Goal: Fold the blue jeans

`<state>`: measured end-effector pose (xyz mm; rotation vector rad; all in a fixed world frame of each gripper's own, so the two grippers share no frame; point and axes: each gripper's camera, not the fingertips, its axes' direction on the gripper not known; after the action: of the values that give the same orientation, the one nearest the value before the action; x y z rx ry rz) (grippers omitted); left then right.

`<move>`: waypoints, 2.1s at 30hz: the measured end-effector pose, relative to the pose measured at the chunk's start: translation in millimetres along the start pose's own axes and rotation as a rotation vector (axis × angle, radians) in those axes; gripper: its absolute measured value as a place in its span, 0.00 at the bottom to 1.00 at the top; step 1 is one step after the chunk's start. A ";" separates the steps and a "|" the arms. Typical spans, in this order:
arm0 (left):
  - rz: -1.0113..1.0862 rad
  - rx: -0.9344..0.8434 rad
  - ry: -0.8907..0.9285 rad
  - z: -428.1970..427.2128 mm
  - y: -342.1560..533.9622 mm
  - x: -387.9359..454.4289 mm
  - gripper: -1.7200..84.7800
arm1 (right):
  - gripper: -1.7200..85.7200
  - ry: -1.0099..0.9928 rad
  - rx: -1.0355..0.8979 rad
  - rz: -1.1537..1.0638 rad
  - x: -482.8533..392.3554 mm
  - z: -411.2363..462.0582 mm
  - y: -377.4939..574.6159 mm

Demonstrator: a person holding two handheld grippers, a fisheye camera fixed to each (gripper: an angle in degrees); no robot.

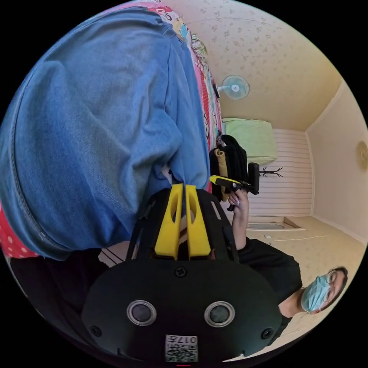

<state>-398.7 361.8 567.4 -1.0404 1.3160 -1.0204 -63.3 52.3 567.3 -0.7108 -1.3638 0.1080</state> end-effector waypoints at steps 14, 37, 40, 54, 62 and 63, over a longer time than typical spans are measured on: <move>0.179 -0.017 0.005 -3.9 23.5 -4.7 0.06 | 0.13 -0.207 0.021 -0.038 -25.2 16.0 35.9; 0.520 -0.503 -0.344 121.2 84.5 14.7 0.18 | 0.04 -0.315 -0.149 -0.218 -93.9 52.3 -14.4; 0.478 -0.497 -0.332 121.6 82.9 7.5 0.17 | 0.04 -0.328 -0.142 -0.223 -104.2 57.6 -27.0; 0.433 -0.562 -0.215 119.3 94.8 10.5 0.06 | 0.04 -0.484 0.032 -0.095 -70.8 29.5 -92.3; 0.446 -0.550 -0.201 114.4 101.2 31.6 0.07 | 0.10 0.021 -0.001 -0.093 -99.4 21.5 -255.8; 0.443 -0.545 -0.190 112.3 100.7 34.2 0.07 | 0.10 0.068 -0.005 -0.085 -105.5 25.4 -280.3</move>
<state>-287.3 353.5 460.4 -1.1359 1.6107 -0.2225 -202.7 -207.9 624.3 -0.6541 -1.3274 0.0128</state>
